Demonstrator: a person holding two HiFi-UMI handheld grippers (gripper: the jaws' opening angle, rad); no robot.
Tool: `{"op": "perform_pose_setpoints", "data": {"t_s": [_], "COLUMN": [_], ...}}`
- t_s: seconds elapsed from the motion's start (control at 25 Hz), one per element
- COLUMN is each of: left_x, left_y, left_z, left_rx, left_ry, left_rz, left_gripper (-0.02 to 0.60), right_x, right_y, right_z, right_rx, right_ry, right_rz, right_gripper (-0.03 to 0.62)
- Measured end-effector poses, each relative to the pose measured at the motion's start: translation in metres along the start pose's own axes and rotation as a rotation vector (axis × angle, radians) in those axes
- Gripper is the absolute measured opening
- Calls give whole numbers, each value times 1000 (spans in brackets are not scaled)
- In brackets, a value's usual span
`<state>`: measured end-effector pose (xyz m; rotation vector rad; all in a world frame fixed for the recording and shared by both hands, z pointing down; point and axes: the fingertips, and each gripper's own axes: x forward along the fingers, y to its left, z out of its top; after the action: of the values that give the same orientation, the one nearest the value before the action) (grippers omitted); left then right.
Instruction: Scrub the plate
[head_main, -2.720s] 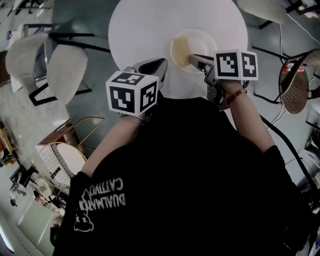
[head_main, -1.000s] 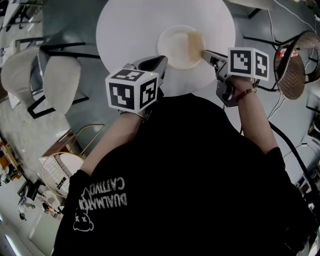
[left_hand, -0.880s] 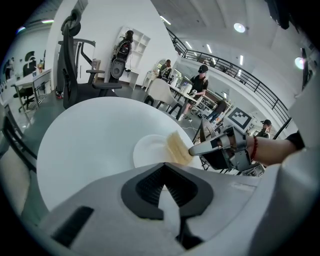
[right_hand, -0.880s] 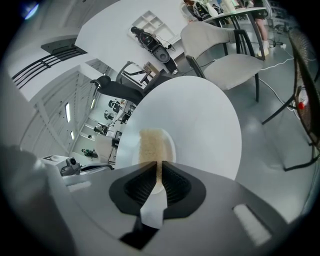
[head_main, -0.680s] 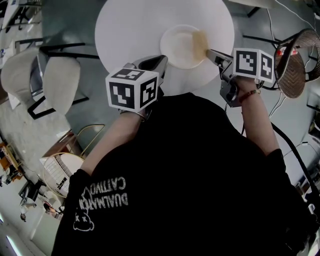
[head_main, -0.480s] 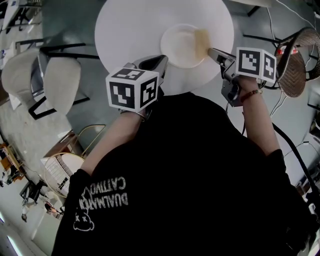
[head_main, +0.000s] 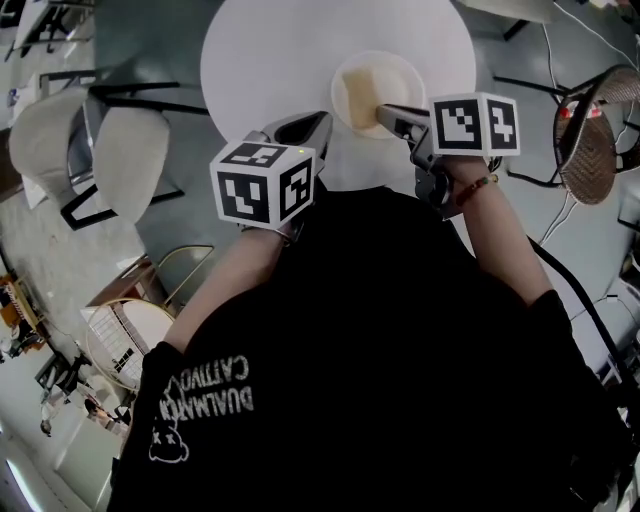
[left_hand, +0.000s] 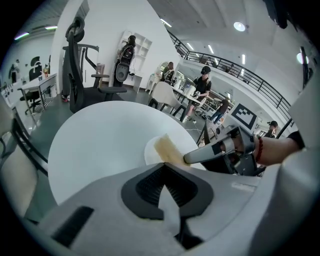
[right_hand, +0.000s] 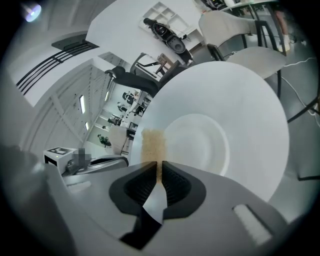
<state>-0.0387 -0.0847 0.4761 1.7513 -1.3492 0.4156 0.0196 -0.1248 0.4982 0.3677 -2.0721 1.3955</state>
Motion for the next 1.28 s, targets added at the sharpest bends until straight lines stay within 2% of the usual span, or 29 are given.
{"op": "perform_pose_setpoints", "data": {"t_s": [0.24, 0.52, 1.28], "left_x": [-13, -19, -13], "left_y": [14, 21, 7], "left_z": [-10, -15, -17], "left_rx": [-36, -53, -17], "left_ry": [-8, -17, -1], "left_rz": [29, 41, 4], "left_gripper": [-2, -2, -2], "right_x": [26, 29, -1], "right_y": [15, 11, -13], "right_z": [-17, -18, -14], "right_rx": [-46, -35, 33], "right_ry": [85, 97, 14], "right_rz": [17, 7, -39], "right_gripper": [35, 35, 35]}}
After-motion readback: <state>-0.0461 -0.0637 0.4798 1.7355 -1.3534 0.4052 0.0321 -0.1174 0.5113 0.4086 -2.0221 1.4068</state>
